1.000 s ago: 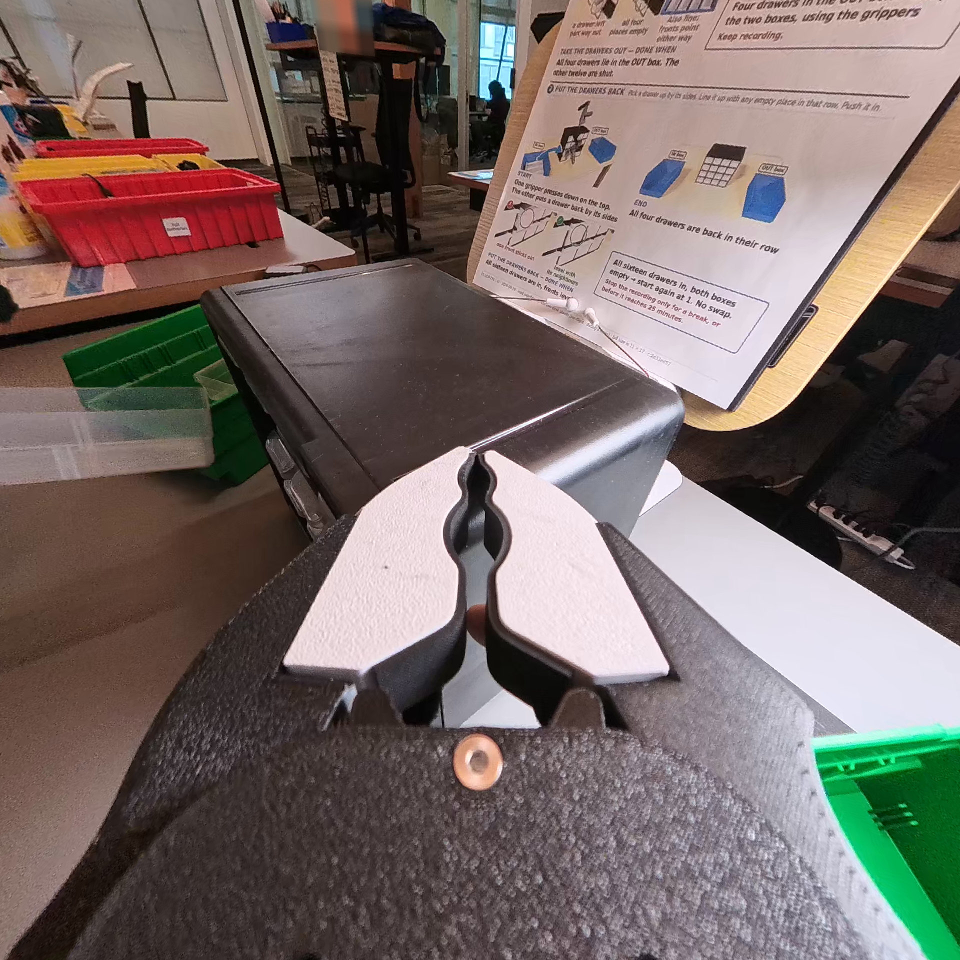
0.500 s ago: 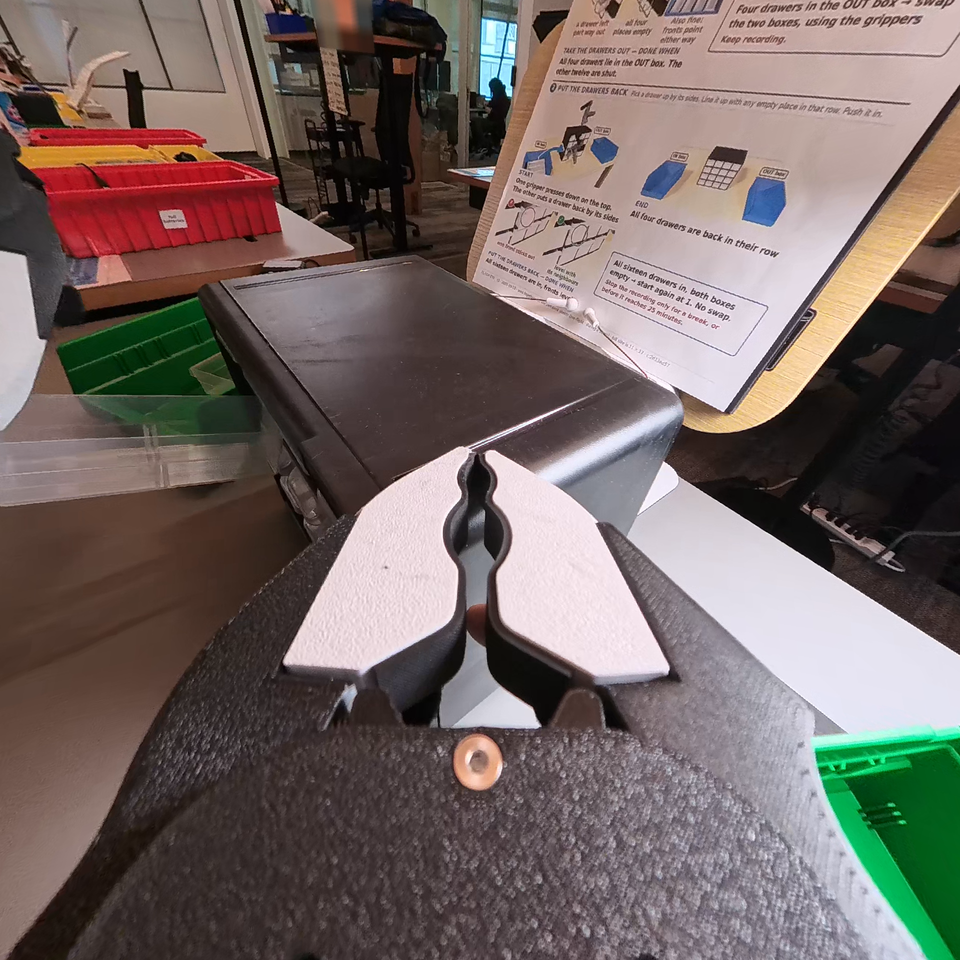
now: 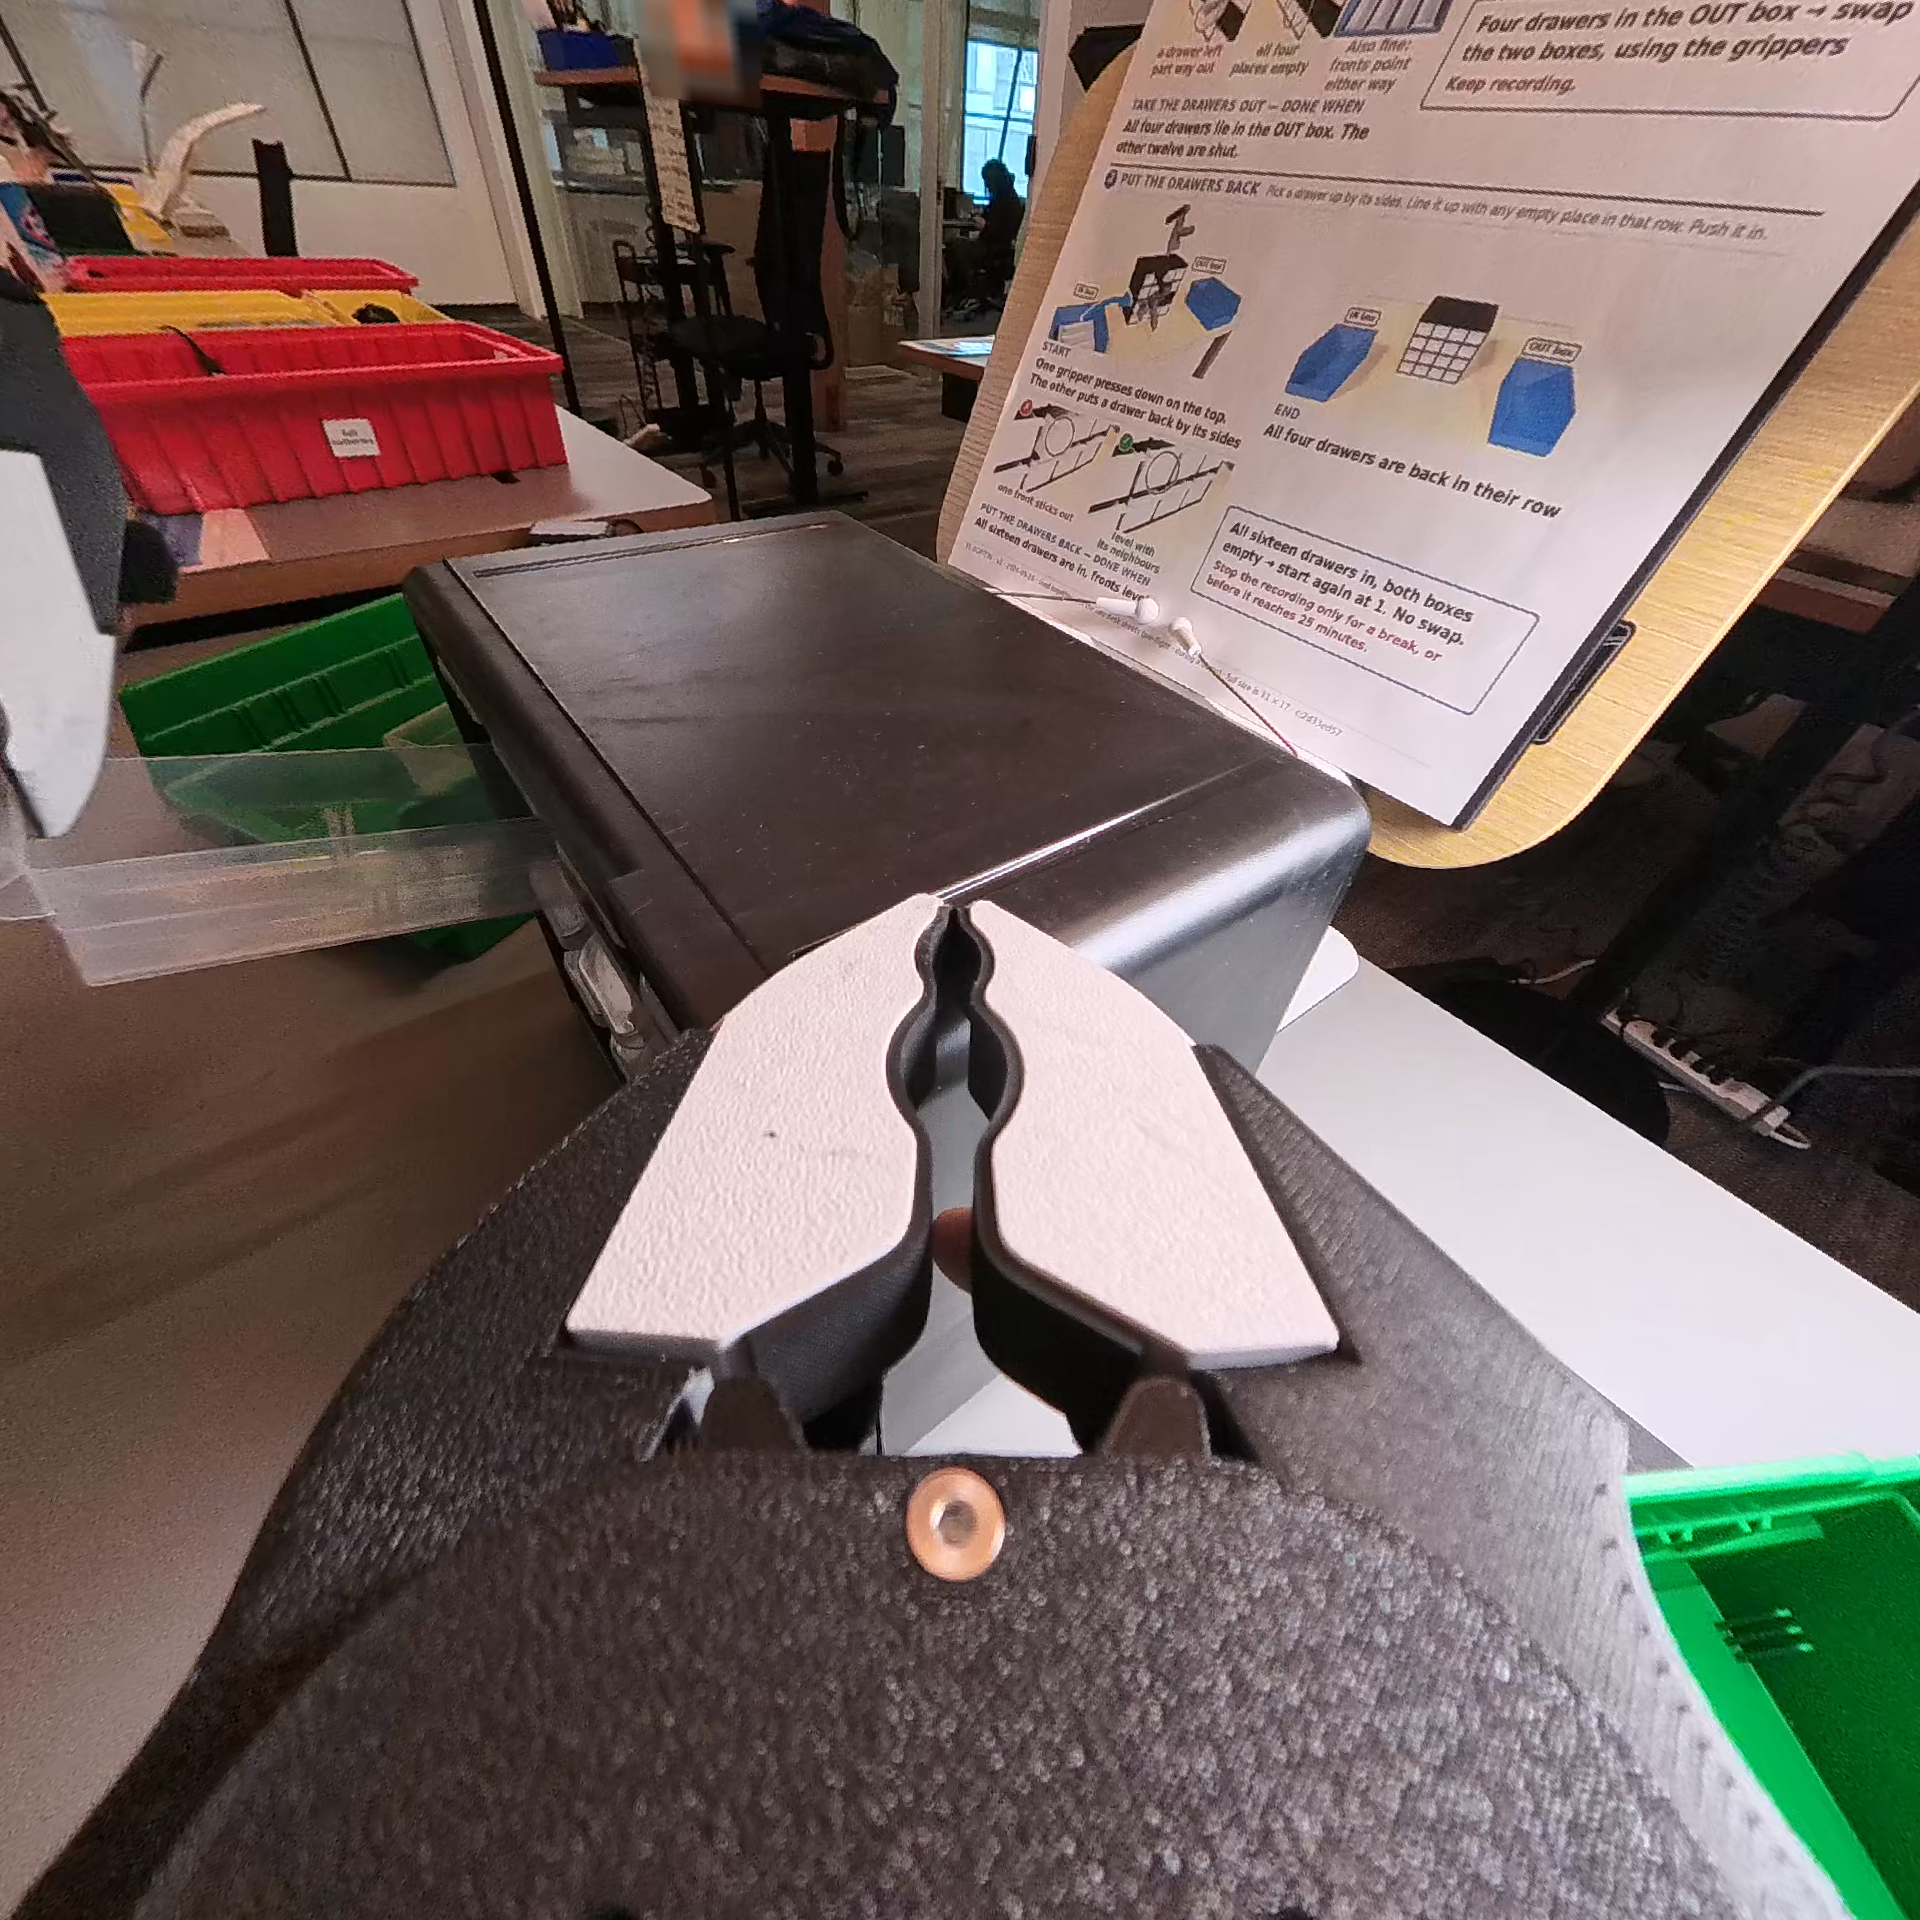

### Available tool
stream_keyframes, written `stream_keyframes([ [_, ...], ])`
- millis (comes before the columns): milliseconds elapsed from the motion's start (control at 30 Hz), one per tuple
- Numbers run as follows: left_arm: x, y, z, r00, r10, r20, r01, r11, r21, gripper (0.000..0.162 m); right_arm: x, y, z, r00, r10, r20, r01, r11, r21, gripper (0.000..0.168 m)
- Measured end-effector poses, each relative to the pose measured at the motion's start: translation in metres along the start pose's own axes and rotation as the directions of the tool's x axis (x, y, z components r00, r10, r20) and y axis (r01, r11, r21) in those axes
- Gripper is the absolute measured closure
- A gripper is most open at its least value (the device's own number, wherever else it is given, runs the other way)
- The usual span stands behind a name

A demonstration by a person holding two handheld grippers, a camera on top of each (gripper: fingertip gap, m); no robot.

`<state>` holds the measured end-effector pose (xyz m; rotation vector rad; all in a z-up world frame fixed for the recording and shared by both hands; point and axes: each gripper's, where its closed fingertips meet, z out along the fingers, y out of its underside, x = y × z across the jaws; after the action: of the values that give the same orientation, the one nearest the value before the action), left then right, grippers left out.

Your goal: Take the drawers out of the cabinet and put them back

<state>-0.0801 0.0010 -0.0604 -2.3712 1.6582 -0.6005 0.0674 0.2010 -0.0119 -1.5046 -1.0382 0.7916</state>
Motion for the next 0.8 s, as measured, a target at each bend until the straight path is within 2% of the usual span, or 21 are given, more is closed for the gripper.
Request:
stream_keyframes([
  [167, -0.005, 0.001, 0.009, 0.993, 0.093, 0.077, -0.094, 0.995, 0.017, 0.148, 0.0, 0.0, 0.0, 1.0, 0.003, 0.005, -0.003, 1.0, 0.005, 0.168],
  [467, -0.027, 0.007, 0.019, 0.915, 0.213, 0.344, -0.234, 0.972, 0.022, 0.146, 0.0, 0.0, 0.0, 1.0, 0.004, 0.004, -0.004, 1.0, 0.008, 0.168],
  [567, -0.044, 0.01, 0.018, 0.856, 0.24, 0.458, -0.271, 0.963, 0.001, 0.145, 0.0, 0.0, 0.0, 1.0, 0.004, 0.004, -0.004, 1.0, 0.008, 0.168],
  [667, -0.067, 0.008, 0.013, 0.793, 0.201, 0.575, -0.267, 0.963, 0.032, 0.144, 0.0, 0.0, 0.0, 1.0, 0.003, 0.003, -0.003, 1.0, 0.008, 0.168],
  [733, -0.084, 0.006, 0.007, 0.722, 0.158, 0.674, -0.266, 0.962, 0.059, 0.142, 0.0, 0.0, 0.0, 1.0, 0.005, 0.004, -0.006, 1.0, 0.01, 0.168],
  [800, -0.101, 0.004, -0.001, 0.616, 0.124, 0.778, -0.282, 0.957, 0.07, 0.134, 0.0, 0.0, 0.0, 1.0, 0.007, 0.006, -0.007, 1.0, 0.011, 0.168],
])
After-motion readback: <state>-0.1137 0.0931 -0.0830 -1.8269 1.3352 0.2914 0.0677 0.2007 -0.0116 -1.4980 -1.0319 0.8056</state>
